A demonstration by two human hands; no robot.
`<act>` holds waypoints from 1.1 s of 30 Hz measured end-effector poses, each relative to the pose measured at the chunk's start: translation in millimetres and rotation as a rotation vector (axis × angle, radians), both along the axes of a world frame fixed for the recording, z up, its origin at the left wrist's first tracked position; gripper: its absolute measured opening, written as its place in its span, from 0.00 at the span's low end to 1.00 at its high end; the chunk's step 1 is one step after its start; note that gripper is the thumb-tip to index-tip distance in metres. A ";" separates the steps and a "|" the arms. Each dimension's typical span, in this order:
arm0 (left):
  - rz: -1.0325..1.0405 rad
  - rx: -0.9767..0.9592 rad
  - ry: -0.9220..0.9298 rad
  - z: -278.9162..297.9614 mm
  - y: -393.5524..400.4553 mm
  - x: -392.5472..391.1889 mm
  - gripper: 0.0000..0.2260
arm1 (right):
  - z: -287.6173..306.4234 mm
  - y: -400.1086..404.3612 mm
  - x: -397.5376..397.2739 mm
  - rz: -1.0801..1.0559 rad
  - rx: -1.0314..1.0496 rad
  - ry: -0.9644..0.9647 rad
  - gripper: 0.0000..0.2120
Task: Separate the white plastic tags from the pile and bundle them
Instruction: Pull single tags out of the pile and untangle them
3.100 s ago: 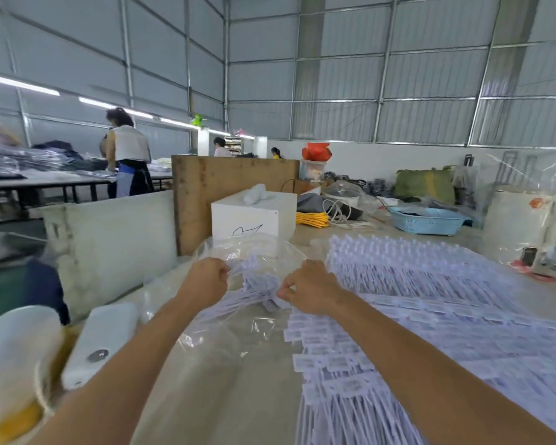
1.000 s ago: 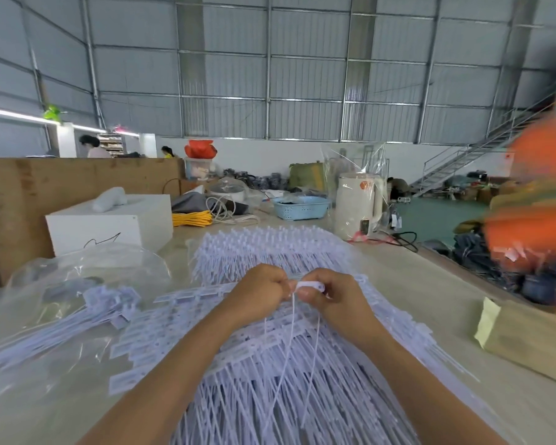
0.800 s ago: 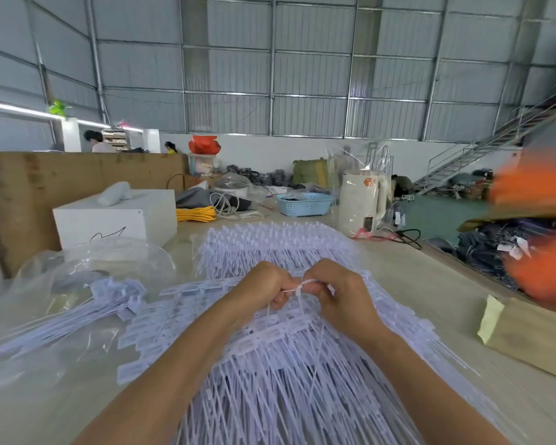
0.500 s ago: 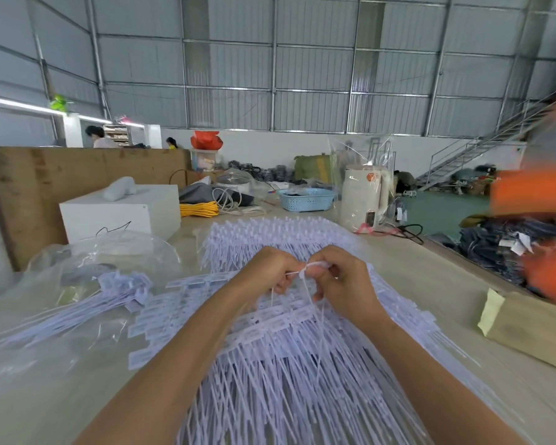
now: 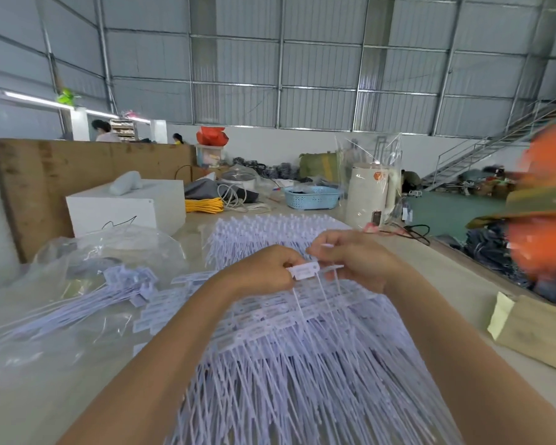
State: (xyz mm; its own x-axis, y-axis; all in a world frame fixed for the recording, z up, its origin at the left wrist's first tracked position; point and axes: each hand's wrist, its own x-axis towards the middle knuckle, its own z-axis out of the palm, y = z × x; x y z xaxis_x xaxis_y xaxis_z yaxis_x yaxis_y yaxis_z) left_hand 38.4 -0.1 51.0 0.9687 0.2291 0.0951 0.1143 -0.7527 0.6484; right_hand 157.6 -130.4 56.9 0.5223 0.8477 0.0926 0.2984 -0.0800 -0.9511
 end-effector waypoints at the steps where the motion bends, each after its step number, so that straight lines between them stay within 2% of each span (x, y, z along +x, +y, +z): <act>1: 0.009 0.034 -0.021 -0.8 3.0 0.6 0.06 | -6.0 6.0 -1.8 0.022 -0.026 -0.023 0.06; 4: 0.047 0.066 -0.104 -6.3 9.4 3.4 0.06 | -18.4 17.6 -5.2 0.098 0.050 0.155 0.05; 5: 0.064 0.032 -0.133 -8.2 12.2 4.5 0.07 | -21.0 19.5 -4.9 0.108 0.074 0.157 0.04; 7: 0.119 -0.025 -0.175 -10.9 19.3 6.6 0.13 | -24.2 21.2 -3.8 0.100 0.089 0.087 0.02; 9: 0.177 -0.098 -0.223 -12.0 24.1 8.0 0.13 | -24.3 21.0 -1.9 0.076 0.089 0.026 0.02; 12: 0.206 -0.449 -0.304 -11.7 24.6 8.6 0.04 | -21.1 18.7 2.1 0.053 0.107 -0.035 0.03; 15: 0.212 -0.695 -0.304 -13.4 20.3 8.1 0.08 | -20.0 19.2 2.6 0.060 0.147 -0.122 0.02; 18: 0.201 -0.773 -0.249 -15.7 14.4 8.8 0.09 | -23.3 23.4 1.3 0.035 0.173 -0.215 0.02; 21: 0.212 -0.791 -0.271 -15.7 10.6 11.4 0.09 | -26.9 27.3 -1.0 -0.026 0.202 -0.309 0.02; 24: 0.189 -0.890 -0.231 -13.2 10.7 10.7 0.09 | -27.1 28.7 -1.9 -0.111 0.242 -0.533 0.06; 27: 0.106 -1.075 -0.079 -8.0 8.9 8.3 0.14 | -23.8 25.8 -2.4 -0.103 0.327 -1.001 0.04; 28: 0.100 -1.121 -0.051 -5.2 8.8 7.1 0.15 | -23.4 26.2 -1.8 -0.086 0.345 -1.088 0.03; 29: 0.097 -1.140 -0.035 -2.3 9.3 5.2 0.15 | -23.8 26.6 -0.5 -0.090 0.358 -1.092 0.02; 31: 0.060 -1.091 0.005 3.2 10.4 -1.0 0.15 | -20.0 23.0 8.0 -0.252 0.330 -0.974 0.01; 33: 0.021 -0.994 0.007 7.9 9.7 -8.8 0.15 | -11.0 7.9 25.9 -0.502 0.292 -0.577 0.04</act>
